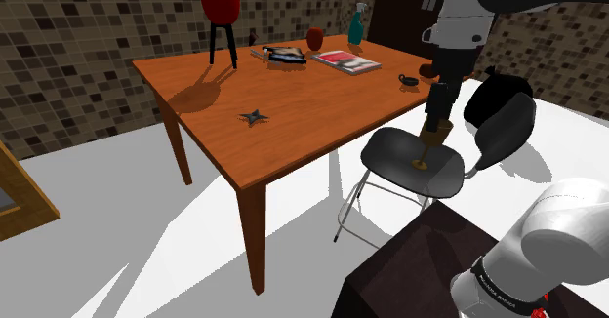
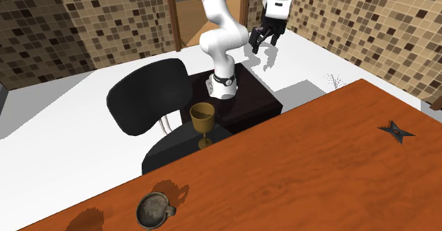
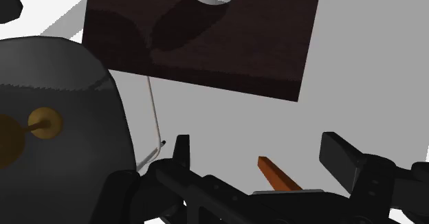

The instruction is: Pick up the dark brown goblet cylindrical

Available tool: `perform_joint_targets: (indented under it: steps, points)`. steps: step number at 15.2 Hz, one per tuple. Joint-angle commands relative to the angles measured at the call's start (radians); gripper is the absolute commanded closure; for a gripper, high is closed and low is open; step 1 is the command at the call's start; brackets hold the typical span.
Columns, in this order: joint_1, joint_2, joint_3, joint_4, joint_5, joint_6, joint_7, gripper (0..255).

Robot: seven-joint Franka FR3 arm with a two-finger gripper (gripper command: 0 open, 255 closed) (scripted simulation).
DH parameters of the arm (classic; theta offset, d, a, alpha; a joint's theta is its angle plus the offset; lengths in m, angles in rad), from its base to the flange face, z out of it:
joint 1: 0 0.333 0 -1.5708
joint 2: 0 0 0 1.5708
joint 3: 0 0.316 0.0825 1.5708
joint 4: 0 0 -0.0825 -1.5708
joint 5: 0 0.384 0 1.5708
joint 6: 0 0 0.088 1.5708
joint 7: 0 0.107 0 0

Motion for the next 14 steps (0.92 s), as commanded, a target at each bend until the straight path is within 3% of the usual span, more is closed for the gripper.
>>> perform_joint_targets:
  steps: [1,14]
  points:
    - [0.000,0.000,0.000,0.000,0.000,0.000,0.000,0]
    - [-0.103,0.068,-0.228,-0.152,-0.232,0.338,-0.283,0]
